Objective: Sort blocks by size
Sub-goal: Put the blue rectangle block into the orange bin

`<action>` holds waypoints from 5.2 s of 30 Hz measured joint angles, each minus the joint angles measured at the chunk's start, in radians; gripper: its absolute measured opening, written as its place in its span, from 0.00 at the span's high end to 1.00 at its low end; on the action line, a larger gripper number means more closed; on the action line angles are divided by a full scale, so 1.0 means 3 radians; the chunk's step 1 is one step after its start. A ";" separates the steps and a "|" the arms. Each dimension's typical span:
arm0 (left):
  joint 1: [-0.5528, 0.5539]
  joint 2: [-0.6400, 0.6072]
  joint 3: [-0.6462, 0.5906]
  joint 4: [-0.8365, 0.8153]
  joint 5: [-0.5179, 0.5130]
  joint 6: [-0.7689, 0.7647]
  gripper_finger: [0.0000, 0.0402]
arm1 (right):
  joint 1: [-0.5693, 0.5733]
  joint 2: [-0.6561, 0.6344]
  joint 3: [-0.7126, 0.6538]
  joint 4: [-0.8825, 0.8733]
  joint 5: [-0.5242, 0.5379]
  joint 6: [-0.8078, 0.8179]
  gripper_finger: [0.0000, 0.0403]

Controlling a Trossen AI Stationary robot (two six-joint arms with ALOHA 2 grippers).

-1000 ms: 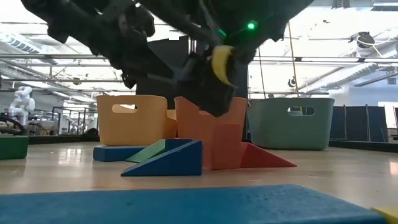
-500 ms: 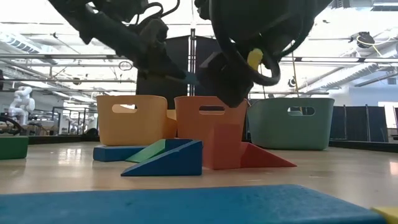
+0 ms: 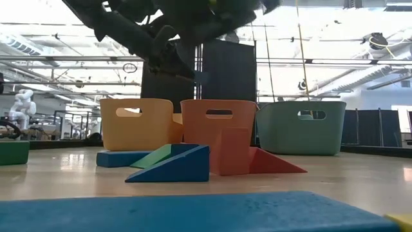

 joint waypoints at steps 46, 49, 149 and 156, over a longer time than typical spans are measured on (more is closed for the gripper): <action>0.0476 0.1083 0.0961 -0.0614 0.0284 0.0103 0.87 | -0.0104 -0.1013 -0.0795 -0.0567 -0.0969 0.0756 0.35; 0.0483 0.1096 0.0991 -0.0627 0.0266 0.0104 0.87 | -0.0101 -0.1013 -0.0899 -0.0342 -0.0992 0.0730 0.35; -0.2348 -0.0165 -0.0685 -0.1044 -0.1069 -0.2552 0.44 | -0.1200 -0.0221 -0.1478 0.2909 -0.4565 -0.3428 0.51; -0.2348 -0.0165 -0.0685 -0.1029 -0.1071 -0.2553 0.44 | -0.1265 -0.0167 -0.1478 0.2967 -0.4559 -0.3424 0.52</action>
